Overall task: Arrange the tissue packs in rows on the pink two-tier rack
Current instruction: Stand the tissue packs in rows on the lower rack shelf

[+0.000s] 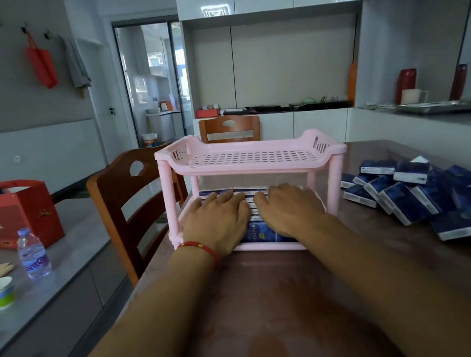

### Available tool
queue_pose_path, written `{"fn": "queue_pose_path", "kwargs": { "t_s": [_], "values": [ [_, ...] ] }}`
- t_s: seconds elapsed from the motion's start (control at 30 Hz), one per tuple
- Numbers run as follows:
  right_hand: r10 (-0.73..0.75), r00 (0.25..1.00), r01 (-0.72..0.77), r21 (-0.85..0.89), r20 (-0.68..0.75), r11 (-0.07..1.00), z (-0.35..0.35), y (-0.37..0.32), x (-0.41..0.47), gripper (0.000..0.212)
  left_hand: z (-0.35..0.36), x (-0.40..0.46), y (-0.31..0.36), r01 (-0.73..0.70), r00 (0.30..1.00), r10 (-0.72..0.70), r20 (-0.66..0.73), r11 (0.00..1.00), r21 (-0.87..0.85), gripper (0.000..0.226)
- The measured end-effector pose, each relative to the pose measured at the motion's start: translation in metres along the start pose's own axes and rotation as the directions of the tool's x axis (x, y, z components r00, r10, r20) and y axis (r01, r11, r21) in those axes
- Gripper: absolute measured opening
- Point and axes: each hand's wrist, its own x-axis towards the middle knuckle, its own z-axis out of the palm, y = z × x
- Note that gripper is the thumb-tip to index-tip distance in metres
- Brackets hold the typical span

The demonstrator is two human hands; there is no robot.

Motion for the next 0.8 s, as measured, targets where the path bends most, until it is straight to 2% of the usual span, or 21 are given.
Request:
{"fn": "queue_pose_path", "kwargs": {
  "t_s": [0.13,0.2,0.37,0.43,0.53,0.63,0.8],
  "values": [
    [0.013,0.995,-0.011,0.031,-0.095,0.999,0.001,-0.001,0.003,0.081,-0.003,-0.001,0.001,0.012,0.997,-0.012,-0.075,1.0,0.002,0.051],
    [0.016,0.995,-0.013,0.031,-0.098,0.999,0.002,-0.001,0.003,0.075,-0.006,-0.001,0.002,0.033,0.994,-0.033,-0.107,0.999,-0.001,0.046],
    [0.051,0.998,-0.049,0.068,-0.03,0.997,0.0,-0.002,0.004,0.06,-0.008,-0.004,-0.001,0.063,0.992,-0.064,-0.108,0.998,-0.01,0.043],
    [0.003,1.0,-0.001,0.067,-0.028,0.998,-0.005,-0.007,0.006,0.058,-0.008,-0.002,-0.002,0.079,0.992,-0.083,-0.093,0.996,-0.043,0.042],
    [-0.097,0.99,0.09,0.08,0.097,0.993,-0.005,-0.015,0.012,0.059,-0.006,0.0,-0.002,0.097,0.994,-0.099,-0.054,0.994,-0.047,0.046],
    [-0.095,0.98,0.082,0.083,0.175,0.993,-0.001,-0.016,0.015,0.057,-0.003,0.0,-0.004,0.081,0.996,-0.082,-0.04,0.996,-0.023,0.048],
    [-0.145,0.988,0.133,0.199,0.049,0.971,-0.013,-0.017,0.003,0.041,-0.003,0.0,-0.005,0.064,0.991,-0.067,-0.114,0.997,-0.031,0.048]
  ]
}}
